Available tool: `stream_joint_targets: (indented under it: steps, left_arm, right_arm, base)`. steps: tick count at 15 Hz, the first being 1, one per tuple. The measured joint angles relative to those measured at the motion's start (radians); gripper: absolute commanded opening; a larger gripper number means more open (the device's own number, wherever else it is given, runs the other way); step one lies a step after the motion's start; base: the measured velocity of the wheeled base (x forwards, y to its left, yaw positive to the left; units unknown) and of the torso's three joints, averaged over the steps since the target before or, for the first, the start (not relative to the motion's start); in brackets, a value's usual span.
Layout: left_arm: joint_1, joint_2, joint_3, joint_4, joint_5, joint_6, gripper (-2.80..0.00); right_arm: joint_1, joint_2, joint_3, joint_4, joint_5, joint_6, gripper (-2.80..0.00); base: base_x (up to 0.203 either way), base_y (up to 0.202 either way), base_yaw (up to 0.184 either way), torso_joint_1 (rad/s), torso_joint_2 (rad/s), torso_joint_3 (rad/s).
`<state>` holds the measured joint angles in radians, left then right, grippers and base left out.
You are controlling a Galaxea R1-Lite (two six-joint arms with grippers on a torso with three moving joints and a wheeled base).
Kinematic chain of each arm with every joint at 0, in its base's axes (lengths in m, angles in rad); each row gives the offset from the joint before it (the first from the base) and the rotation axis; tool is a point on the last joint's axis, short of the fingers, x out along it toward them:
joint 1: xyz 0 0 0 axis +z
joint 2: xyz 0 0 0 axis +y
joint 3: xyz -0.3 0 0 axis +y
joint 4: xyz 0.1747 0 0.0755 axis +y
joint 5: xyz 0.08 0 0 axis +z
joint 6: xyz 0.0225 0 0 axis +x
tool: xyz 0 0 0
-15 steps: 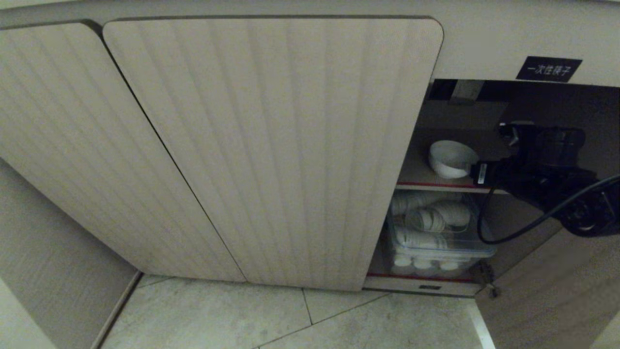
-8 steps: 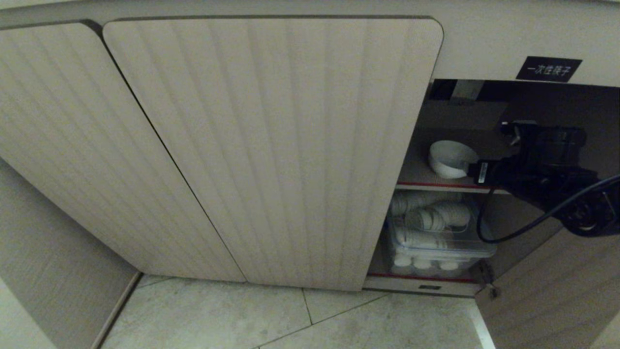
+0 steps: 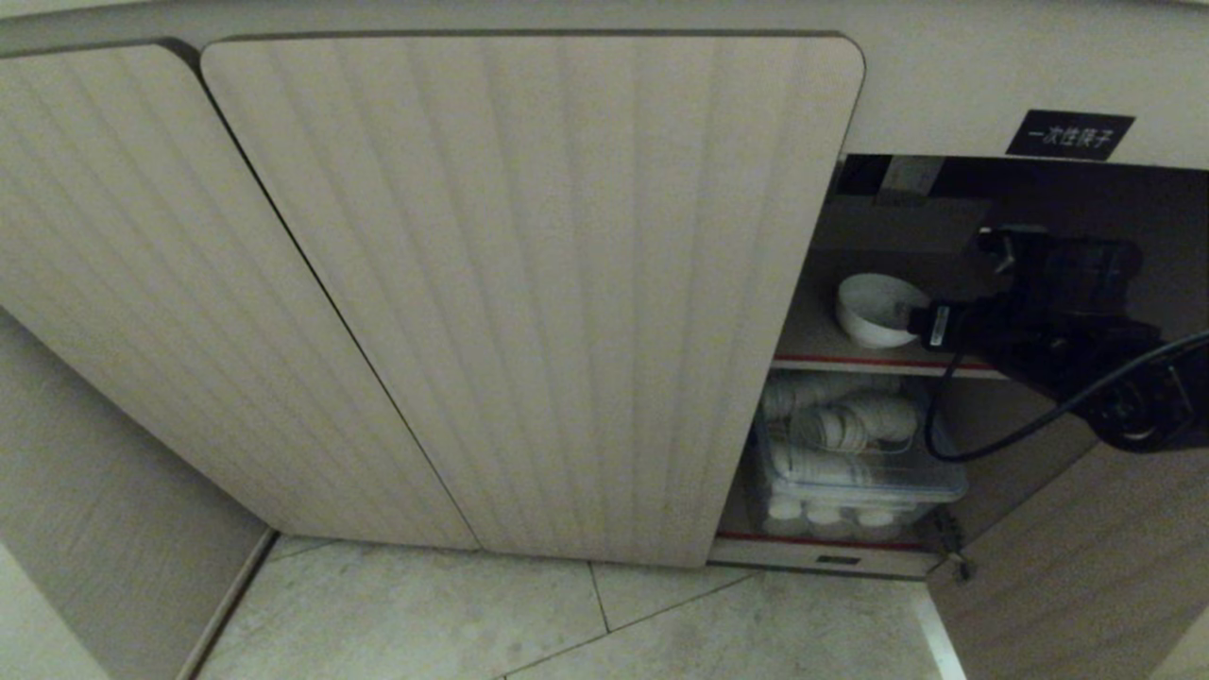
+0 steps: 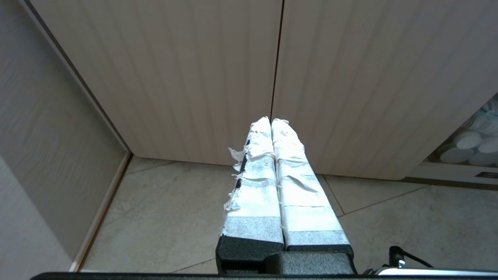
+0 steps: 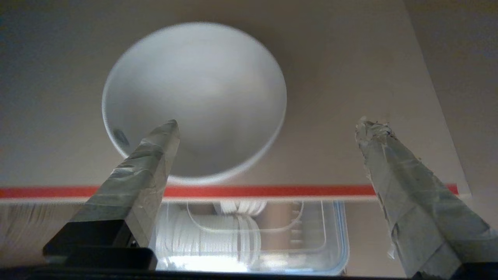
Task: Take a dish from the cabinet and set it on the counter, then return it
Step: Take the bowl from the cabinet
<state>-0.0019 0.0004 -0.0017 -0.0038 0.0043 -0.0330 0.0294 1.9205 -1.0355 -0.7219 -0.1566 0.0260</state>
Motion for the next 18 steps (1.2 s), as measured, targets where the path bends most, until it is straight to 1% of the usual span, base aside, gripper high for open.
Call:
stream_joint_targets:
  steps: [6, 12, 18]
  left_arm:
    - [0.000, 0.000, 0.000, 0.000, 0.000, 0.000, -2.80]
    - [0.000, 0.000, 0.000, 0.000, 0.000, 0.000, -2.80]
    - [0.000, 0.000, 0.001, 0.000, 0.000, 0.000, -2.80]
  right_arm:
    - [-0.001, 0.038, -0.052, 0.015, 0.001, 0.004, 0.00]
    - [-0.002, 0.076, -0.145, 0.134, 0.001, 0.005, 0.00]
    - [-0.002, 0.112, -0.219, 0.163, 0.002, 0.005, 0.00]
  base:
    - [0.000, 0.000, 0.000, 0.000, 0.00, 0.000]
    - [0.000, 0.000, 0.000, 0.000, 0.00, 0.000]
    - [0.000, 0.000, 0.000, 0.000, 0.00, 0.000]
